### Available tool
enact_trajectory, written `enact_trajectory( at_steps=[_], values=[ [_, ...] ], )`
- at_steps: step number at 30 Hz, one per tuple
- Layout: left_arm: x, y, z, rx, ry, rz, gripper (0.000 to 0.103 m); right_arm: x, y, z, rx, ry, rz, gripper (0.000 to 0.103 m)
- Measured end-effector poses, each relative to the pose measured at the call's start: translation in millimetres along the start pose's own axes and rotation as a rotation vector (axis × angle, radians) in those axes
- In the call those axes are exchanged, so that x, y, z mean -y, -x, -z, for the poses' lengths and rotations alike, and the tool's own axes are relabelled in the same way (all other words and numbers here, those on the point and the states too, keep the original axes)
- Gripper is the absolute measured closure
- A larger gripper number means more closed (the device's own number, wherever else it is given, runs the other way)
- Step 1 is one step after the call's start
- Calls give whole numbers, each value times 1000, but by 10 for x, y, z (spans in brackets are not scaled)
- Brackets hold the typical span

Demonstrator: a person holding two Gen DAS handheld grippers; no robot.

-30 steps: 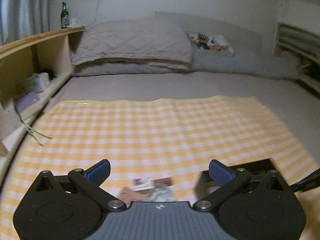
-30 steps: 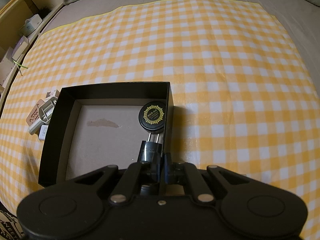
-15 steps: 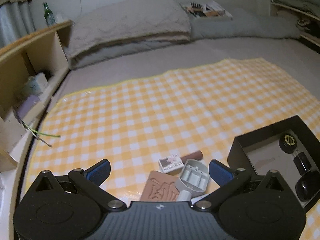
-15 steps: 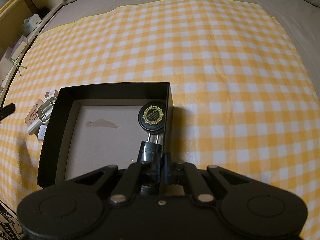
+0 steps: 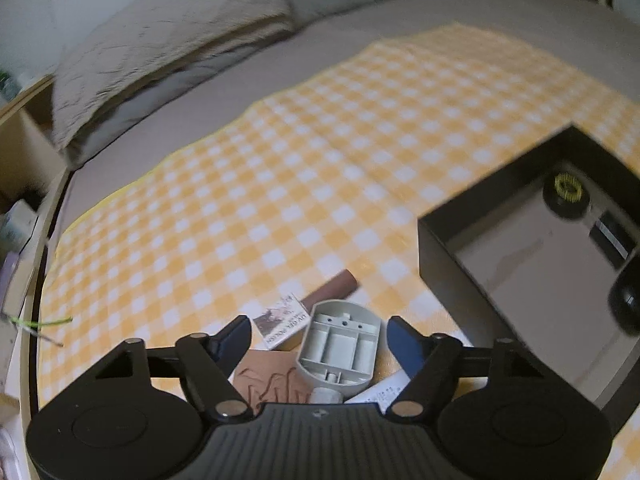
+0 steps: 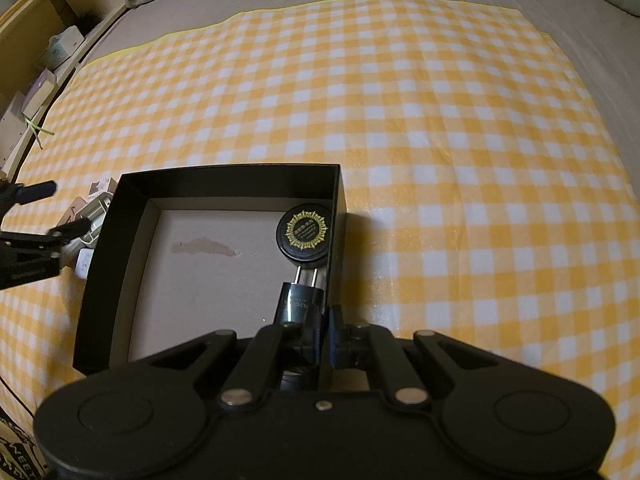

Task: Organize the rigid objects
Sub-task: 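Move the left tool to the grey plastic holder and grasp it, then carry the grey holder with the left tool into the box and release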

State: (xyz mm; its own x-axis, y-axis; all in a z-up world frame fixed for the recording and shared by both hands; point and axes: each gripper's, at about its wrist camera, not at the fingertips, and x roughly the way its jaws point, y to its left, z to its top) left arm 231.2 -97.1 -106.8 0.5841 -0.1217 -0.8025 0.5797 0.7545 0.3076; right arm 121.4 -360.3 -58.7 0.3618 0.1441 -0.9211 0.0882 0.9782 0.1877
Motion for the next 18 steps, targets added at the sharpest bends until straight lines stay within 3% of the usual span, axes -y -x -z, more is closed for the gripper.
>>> enact_trajectory(
  at_steps=[3,9,14,18],
  values=[
    [71,-159,11,-15,-23,-53,36,-12,4,8,0,-1,-1,98],
    [136,-381,21,-75,-60,-55,40,-8,4,7,0,1,0,98],
    [168,-438,6,-95,-66,-41,51,-7,9,11,0,1,-1,98],
    [133,-437,-6,-95,-19,-13,52,-10,-2,4,0,2,-2,98]
  ],
)
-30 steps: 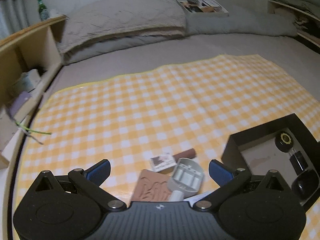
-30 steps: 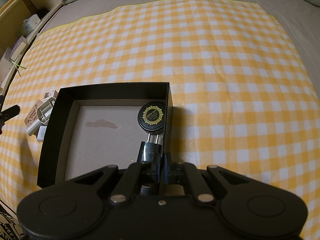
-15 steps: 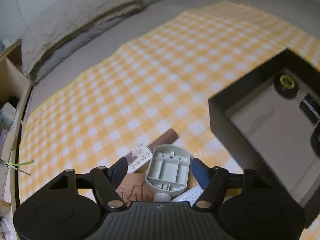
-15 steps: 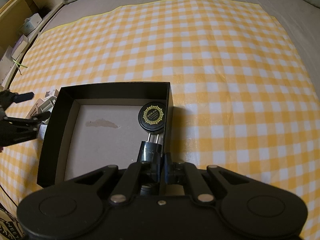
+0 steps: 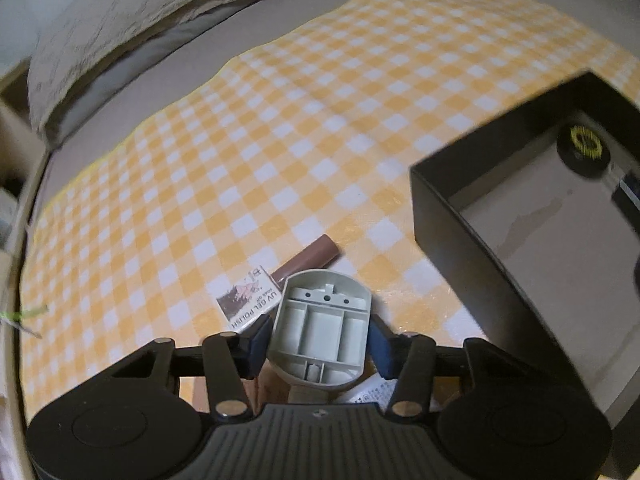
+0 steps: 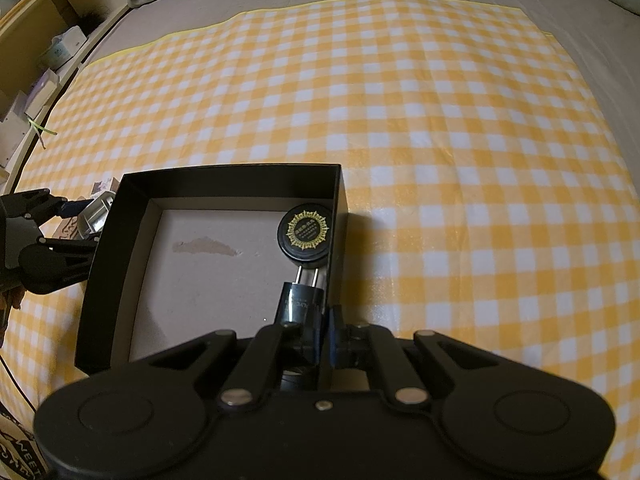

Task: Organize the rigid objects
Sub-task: 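Carry the grey holder with the left tool into the box and release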

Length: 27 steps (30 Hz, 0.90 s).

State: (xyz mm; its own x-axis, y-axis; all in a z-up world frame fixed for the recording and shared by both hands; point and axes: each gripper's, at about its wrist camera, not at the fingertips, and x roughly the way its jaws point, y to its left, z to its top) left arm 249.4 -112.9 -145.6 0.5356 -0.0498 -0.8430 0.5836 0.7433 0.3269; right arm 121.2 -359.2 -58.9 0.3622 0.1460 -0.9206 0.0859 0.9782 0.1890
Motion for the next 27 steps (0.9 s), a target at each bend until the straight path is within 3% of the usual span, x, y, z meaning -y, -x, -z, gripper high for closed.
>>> enact_trajectory(
  at_steps=[11,19,27],
  values=[
    [-415,321,96,64,326,95,53,-12,-15,-11,-1,0,5,98],
    [-509,801,88,192,531,218,53,-12,-13,-9,-1,3,7,98],
    [-138,962,-165,243,577,385,53,-18,-13,-8,1,4,10,98]
  ],
)
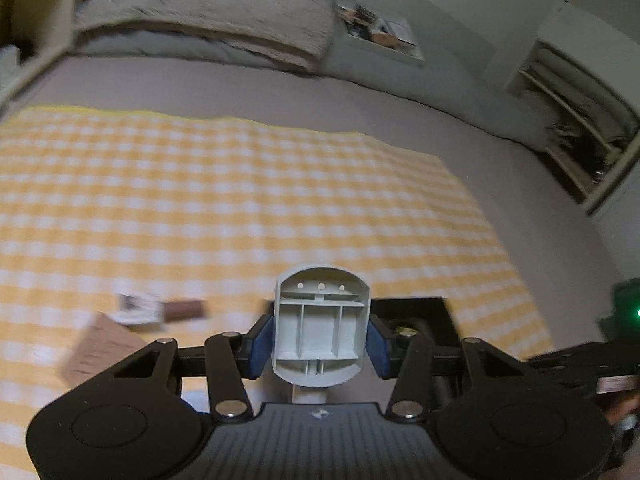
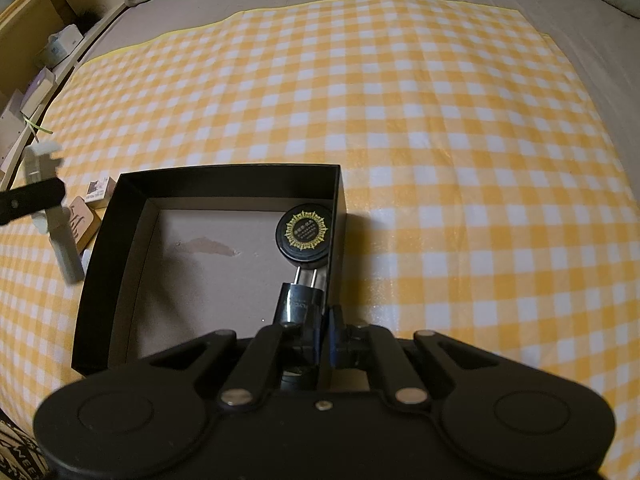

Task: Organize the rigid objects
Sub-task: 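Carry the grey holder with the left tool into the box and release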

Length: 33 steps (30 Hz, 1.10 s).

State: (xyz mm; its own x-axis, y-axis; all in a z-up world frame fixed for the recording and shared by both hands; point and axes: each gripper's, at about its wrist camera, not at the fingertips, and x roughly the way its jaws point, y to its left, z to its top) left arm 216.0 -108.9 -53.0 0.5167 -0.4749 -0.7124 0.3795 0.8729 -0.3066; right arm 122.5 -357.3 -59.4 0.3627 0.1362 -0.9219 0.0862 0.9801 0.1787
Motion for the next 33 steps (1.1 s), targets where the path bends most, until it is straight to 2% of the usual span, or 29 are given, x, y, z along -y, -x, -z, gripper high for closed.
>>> enact_trajectory(
  at_steps=[4,10,13,16,25,27,29,30,33],
  values=[
    [268,-122,96,-39,10,71,53,-1,-2,1,0,-2,0,98],
    [564,-473,218,-104,13,106,53,-5,1,5,0,-2,-1,98],
    [678,-709,257,-150,-20,82,53,-1,-3,-2,0,-1,-1,98],
    [671,-910,298,-199,15,65,54,-7,-3,1,0,-1,-1,98],
    [611,-1165,290,-208,15,4,54,1,-1,2,1,0,-1,98],
    [566,-1190,301,-215,36,1,52,3,-1,0,1,1,-2,98],
    [527,-1221,309,-237,63,21,33,1,-2,1,0,1,-2,98],
    [521,-1232,309,-239,82,22,30,1,-2,-1,1,1,-1,98],
    [524,-1213,308,-242,85,9,30,4,-4,-6,0,-1,-3,98]
  ],
)
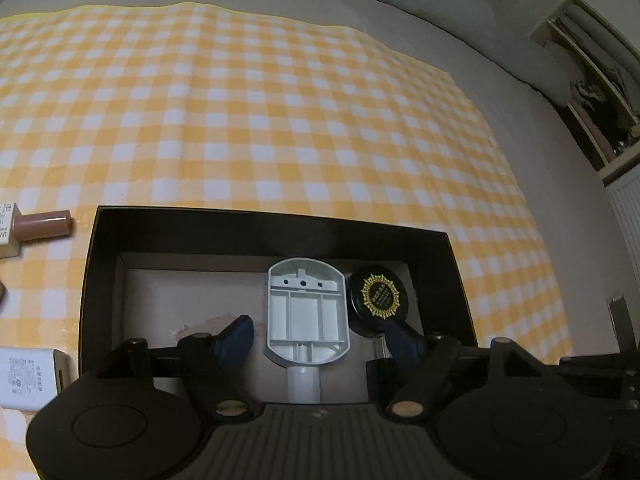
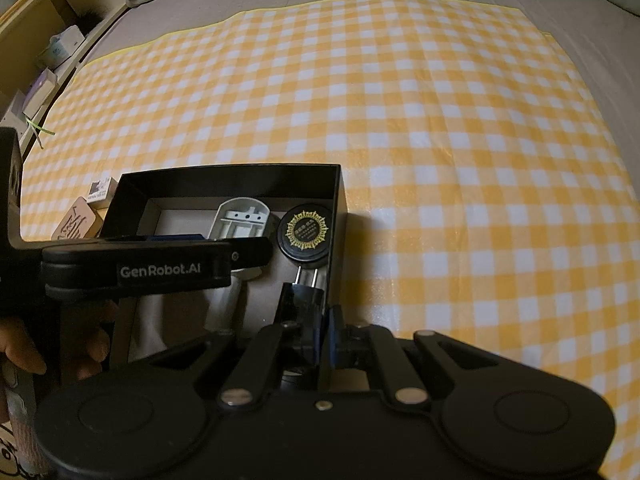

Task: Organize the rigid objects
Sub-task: 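Carry the grey holder with the left tool into the box and release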

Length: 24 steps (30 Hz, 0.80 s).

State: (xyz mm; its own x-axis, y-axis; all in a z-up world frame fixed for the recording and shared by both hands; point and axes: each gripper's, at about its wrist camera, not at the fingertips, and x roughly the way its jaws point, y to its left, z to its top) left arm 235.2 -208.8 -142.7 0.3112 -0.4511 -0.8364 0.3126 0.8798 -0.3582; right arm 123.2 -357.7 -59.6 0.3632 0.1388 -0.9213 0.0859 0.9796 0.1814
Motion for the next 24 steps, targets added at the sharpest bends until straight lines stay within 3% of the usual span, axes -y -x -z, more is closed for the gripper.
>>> enact_trajectory(
  at_steps=[24],
  values=[
    [135,-37,37,-43,-54,58,34,-5,-6,-4,1,5,6,98]
  ],
)
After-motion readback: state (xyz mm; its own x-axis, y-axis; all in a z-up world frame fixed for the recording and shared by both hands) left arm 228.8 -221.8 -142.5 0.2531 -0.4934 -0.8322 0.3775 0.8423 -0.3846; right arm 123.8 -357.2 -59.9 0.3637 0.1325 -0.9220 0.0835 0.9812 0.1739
